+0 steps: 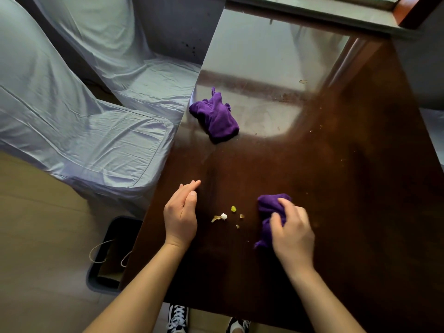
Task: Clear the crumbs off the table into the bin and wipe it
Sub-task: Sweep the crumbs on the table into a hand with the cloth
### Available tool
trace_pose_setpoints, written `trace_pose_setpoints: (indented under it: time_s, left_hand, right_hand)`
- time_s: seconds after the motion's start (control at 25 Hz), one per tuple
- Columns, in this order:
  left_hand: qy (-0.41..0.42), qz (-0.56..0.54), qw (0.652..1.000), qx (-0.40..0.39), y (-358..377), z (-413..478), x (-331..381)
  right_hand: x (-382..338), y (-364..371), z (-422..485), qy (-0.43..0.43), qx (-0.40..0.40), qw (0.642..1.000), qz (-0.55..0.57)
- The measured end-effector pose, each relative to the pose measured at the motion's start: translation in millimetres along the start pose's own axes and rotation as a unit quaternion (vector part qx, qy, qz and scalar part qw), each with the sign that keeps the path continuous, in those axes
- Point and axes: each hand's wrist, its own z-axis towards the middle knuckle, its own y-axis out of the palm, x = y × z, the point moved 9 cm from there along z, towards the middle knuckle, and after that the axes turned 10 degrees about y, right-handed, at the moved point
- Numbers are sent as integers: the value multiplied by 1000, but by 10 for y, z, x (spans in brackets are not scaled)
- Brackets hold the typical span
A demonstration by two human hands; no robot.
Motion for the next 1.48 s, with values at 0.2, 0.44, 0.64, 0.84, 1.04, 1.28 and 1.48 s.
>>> trace_pose_setpoints:
  time_s: [0.2, 0.44, 0.64, 0.84, 1.04, 1.28, 1.48]
  left_hand:
    - [2, -16, 1000, 0, -186, -35, -49]
    - [9, 27, 999, 46, -625, -139, -203]
    - [-41, 49, 997, 44, -725, -51, -419]
    - [-211, -170, 954, 128, -764, -41, -803]
    - [-275, -266, 911, 151, -795, -14, -905]
    - [-315, -325, 882, 129, -767, -49, -962]
    - [-328, -386, 855, 109, -745, -99, -1020]
  right_hand:
    - [-774, 633, -278, -66, -168, 975, 129]
    - [-447, 166, 22, 29, -162, 935, 314]
    - [115, 59, -125, 96, -88, 978, 166]
    - [-540, 593, -587, 17, -122, 974, 192]
    - [-973, 835, -795, 67, -240, 897, 365]
    - [-418, 344, -317, 113, -121, 944, 285]
    - [-782, 596, -315, 12, -83, 996, 44]
